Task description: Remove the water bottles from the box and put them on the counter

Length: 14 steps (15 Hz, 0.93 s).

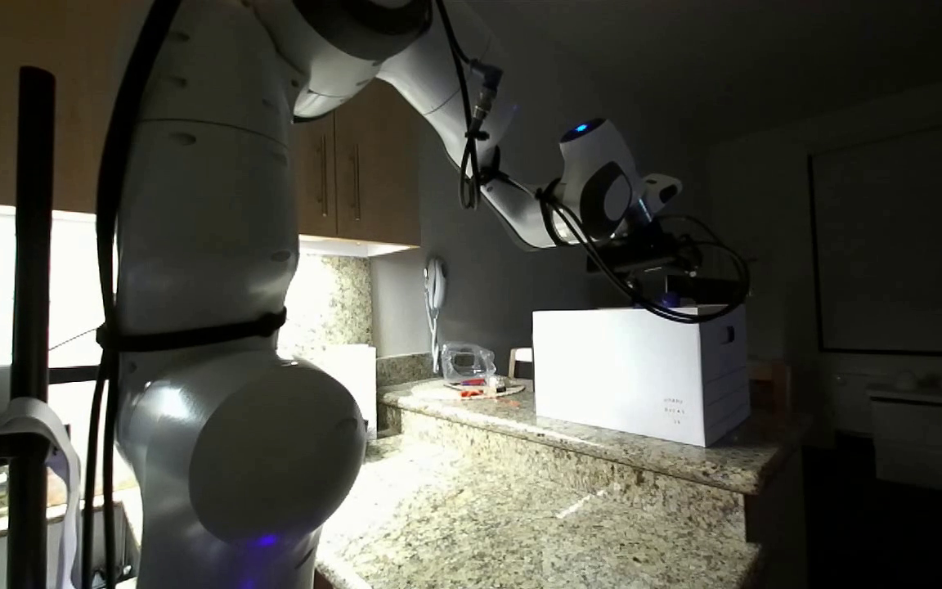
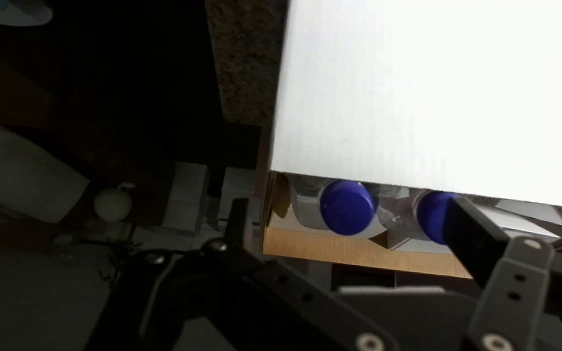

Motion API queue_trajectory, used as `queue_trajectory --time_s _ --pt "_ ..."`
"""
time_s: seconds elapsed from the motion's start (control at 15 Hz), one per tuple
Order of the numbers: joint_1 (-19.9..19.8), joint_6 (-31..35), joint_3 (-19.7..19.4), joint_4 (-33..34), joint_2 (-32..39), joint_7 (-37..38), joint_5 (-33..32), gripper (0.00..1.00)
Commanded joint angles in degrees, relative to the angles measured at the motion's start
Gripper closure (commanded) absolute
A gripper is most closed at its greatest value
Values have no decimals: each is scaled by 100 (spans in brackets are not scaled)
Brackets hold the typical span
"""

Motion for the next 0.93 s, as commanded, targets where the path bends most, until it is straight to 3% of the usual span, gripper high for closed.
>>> queue_trajectory --time_s 0.0,0.47,0.87 --pt "-156 52 68 -92 47 200 -94 0" --pt "31 132 43 6 363 -45 327 0" --pt "98 148 82 462 340 140 67 0"
